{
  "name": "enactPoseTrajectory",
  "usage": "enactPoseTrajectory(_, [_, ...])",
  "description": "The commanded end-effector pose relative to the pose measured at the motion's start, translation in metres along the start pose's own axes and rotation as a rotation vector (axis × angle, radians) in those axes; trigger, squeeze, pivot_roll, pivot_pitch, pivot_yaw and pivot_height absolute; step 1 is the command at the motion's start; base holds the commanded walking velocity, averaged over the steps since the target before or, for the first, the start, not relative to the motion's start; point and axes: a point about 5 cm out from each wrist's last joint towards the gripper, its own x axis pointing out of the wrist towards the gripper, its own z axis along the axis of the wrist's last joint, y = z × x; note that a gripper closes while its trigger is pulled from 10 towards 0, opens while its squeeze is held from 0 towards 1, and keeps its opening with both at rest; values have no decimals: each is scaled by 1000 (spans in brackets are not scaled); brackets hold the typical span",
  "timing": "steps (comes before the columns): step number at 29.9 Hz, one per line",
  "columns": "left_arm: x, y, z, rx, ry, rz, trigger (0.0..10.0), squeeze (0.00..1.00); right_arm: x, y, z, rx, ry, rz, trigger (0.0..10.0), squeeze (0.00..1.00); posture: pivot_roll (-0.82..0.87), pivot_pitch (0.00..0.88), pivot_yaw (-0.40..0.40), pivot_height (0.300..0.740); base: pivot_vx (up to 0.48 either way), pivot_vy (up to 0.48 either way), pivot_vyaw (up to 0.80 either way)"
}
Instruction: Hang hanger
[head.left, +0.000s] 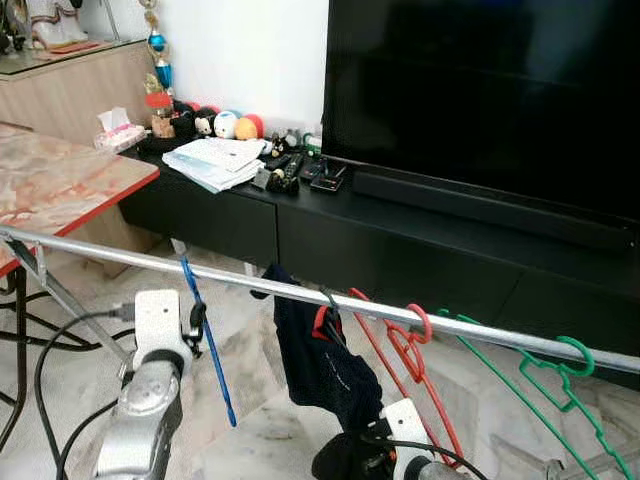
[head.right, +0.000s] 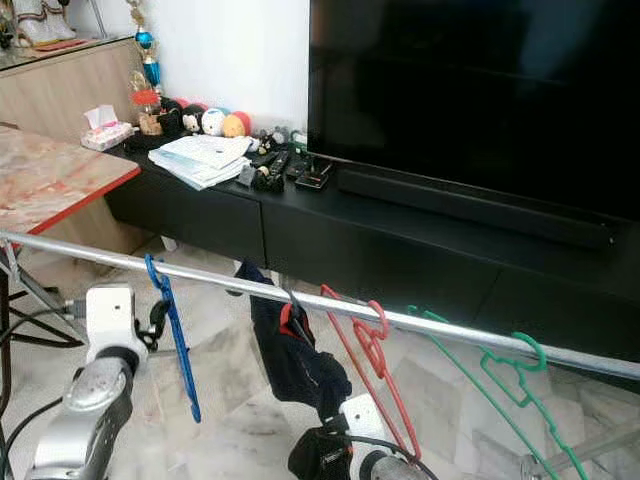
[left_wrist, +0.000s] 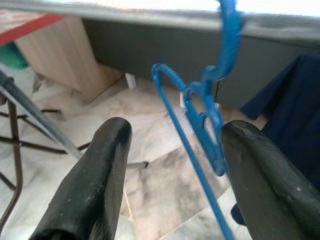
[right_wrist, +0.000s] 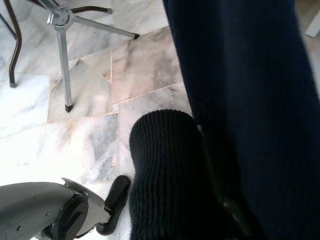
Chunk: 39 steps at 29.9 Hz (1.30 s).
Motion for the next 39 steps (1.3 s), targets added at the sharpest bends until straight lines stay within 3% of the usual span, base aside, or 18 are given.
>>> enactPoseTrajectory(1, [6, -1, -2, 6, 42, -5, 10000, 0, 1, 0, 5, -13, -21, -1, 10000, 0, 80, 0, 7, 740, 0, 0, 0])
enactPoseTrajectory(6, [18, -2, -9, -10, 131, -8, 10000, 0, 2, -1, 11, -16, -36, -4, 10000, 0, 72, 6, -1, 740, 0, 0, 0])
enactPoseTrajectory(11, [34, -9, -6, -58, 145, -41, 10000, 0, 1, -5, 16, -18, -55, -9, 10000, 0, 53, 22, -1, 740, 0, 0, 0])
enactPoseTrajectory(19, [47, -13, -4, -29, 171, -71, 10000, 0, -3, -10, 13, -15, -57, -18, 10000, 0, 40, 47, -9, 740, 0, 0, 0])
enactPoseTrajectory(26, [44, -19, 10, -37, 125, -102, 10000, 0, -4, -12, 12, -15, -53, -21, 10000, 0, 43, 57, -14, 740, 0, 0, 0])
enactPoseTrajectory(32, [41, -17, 10, 32, 165, -108, 10000, 0, -4, -13, 14, -16, -52, -25, 10000, 0, 55, 56, -18, 740, 0, 0, 0])
enactPoseTrajectory(39, [46, -12, 0, 41, 227, -71, 10000, 0, -2, -13, 18, -15, -59, -27, 10000, 0, 50, 53, -15, 740, 0, 0, 0])
